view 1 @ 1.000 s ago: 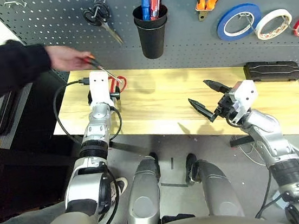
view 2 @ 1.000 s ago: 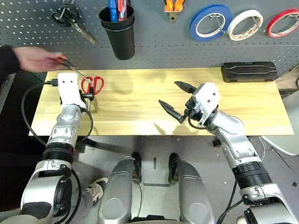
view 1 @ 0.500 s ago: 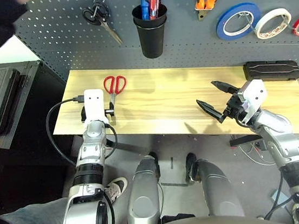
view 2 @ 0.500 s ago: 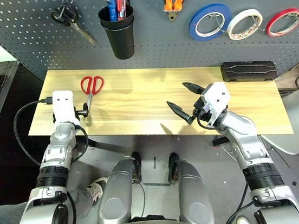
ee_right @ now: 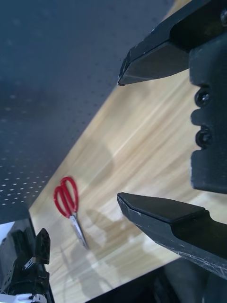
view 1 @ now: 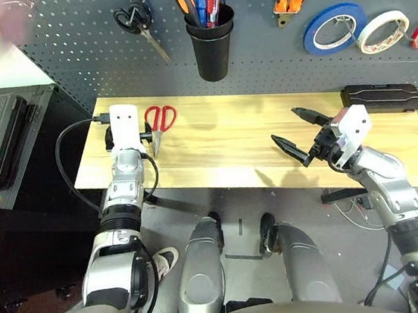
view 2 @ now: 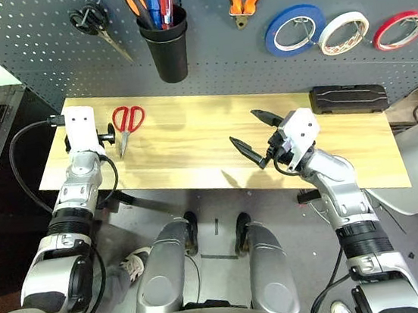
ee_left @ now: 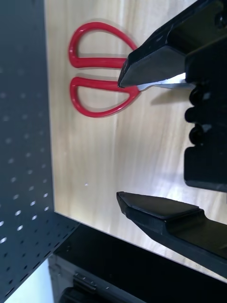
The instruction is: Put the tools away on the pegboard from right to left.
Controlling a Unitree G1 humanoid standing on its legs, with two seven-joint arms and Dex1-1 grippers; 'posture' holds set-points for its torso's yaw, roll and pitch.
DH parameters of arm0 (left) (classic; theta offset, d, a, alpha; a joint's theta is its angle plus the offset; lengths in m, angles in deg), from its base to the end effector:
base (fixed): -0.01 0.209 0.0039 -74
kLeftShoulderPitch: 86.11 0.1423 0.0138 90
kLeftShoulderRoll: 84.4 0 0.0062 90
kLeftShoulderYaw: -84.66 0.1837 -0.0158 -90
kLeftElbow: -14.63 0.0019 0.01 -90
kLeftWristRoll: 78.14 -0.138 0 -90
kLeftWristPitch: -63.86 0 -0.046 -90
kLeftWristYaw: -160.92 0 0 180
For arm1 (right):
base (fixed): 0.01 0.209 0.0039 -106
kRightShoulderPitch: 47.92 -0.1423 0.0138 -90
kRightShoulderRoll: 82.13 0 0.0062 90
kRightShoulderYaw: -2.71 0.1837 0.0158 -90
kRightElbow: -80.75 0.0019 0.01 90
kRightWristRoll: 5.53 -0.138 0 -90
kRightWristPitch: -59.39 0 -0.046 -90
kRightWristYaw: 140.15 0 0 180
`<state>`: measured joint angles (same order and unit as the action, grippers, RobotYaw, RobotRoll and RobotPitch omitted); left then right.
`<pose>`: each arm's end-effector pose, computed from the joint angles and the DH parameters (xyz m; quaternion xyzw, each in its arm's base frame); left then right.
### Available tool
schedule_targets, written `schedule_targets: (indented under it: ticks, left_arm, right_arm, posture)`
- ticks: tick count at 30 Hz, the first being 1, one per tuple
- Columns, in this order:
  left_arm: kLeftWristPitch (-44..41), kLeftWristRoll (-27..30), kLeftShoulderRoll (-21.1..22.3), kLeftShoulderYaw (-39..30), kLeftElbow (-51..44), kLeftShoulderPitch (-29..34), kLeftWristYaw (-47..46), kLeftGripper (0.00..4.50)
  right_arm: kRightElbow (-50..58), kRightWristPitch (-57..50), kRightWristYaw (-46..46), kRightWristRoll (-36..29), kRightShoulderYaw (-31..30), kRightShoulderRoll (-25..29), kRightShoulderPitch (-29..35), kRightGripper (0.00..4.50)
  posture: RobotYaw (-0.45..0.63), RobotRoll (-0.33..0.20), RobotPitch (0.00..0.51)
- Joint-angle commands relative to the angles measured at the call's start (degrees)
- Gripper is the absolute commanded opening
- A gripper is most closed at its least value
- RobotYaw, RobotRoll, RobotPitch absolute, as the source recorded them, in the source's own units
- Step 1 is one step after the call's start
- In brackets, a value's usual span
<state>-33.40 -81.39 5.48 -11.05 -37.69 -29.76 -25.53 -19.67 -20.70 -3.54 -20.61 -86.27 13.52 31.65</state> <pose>0.3078 0.2097 0.0768 0.1394 0.0854 0.1074 0.9807 0.2380 -0.2233 0.0740 -0.0860 -0.0642 0.3564 0.9282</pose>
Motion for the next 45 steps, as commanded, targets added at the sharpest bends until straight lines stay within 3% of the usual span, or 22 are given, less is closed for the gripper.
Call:
schedule_targets:
  ticks: [1,28,38,45]
  left_arm:
    - [0.63,-0.45,-0.55,0.26,2.59,-0.03,-0.09,4.47]
    - [9.3,-0.37,-1.59,0.13,24.02,-11.17,-2.11,4.47]
    - [10.54,-0.27,-3.01,0.47,24.73,-12.05,-1.4,4.47]
    - [9.49,0.95,-2.64,-0.88,18.19,-8.33,-1.89,4.47]
  right_arm:
    - [1.64,-1.62,-0.47,-0.04,-0.89,0.05,1.47,4.5]
    - [3.82,-5.11,2.83,4.4,-4.25,-0.84,1.5,4.5]
    - [3.56,-4.93,3.34,4.73,-4.0,-0.56,1.15,4.5]
    - [2.87,-4.5,3.25,4.55,-3.86,-0.62,0.9,4.5]
  posture:
    - [0.22,0.0,0.323]
    - [0.2,0.0,0.329]
    - [0.2,0.0,0.329]
    - [0.22,0.0,0.33]
